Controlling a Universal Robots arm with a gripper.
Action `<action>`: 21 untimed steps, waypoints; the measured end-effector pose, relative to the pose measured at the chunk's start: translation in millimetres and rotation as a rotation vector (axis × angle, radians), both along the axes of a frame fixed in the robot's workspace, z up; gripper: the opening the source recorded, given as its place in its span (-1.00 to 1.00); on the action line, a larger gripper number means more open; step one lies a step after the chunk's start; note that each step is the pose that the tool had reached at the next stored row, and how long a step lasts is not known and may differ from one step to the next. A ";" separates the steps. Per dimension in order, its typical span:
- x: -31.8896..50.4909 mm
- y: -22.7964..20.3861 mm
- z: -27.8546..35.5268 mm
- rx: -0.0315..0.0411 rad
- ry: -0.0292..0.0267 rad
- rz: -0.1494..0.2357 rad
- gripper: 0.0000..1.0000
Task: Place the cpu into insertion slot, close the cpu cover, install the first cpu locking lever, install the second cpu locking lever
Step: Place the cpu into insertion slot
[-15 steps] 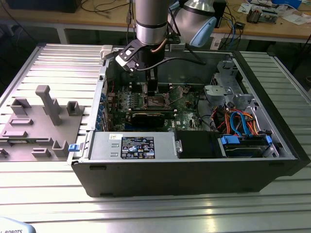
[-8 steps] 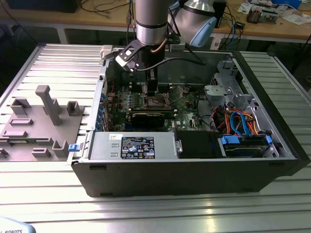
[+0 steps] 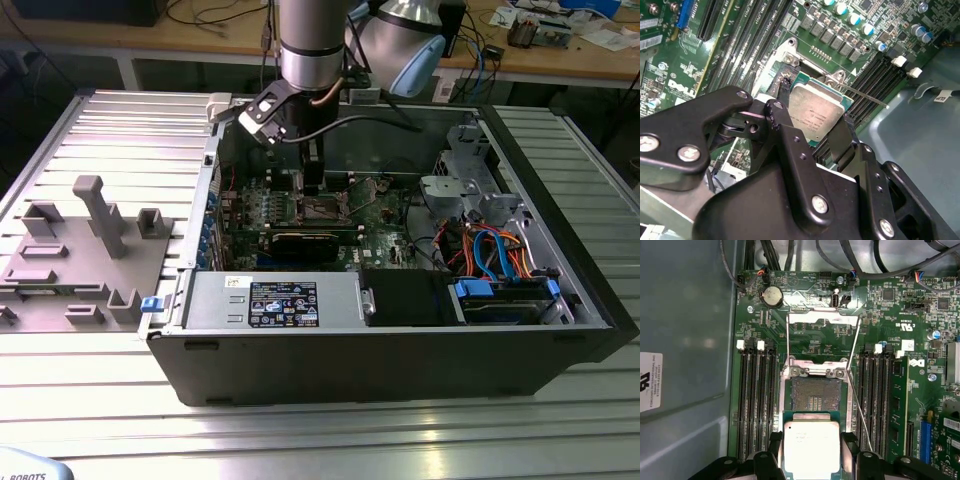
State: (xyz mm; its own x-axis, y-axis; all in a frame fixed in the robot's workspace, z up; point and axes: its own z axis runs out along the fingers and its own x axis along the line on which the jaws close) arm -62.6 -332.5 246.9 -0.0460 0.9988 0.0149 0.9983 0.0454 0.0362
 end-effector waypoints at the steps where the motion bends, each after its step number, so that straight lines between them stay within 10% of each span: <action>1: 0.2 0.0 -0.3 0.0000 0.0000 0.000 0.09; 21: 6.3 0.0 -7.1 -0.0006 0.0001 0.000 0.09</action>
State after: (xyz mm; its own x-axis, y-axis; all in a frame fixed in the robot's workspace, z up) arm -56.3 -332.5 239.7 -0.0458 0.9988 0.0143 0.9983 0.0453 0.0361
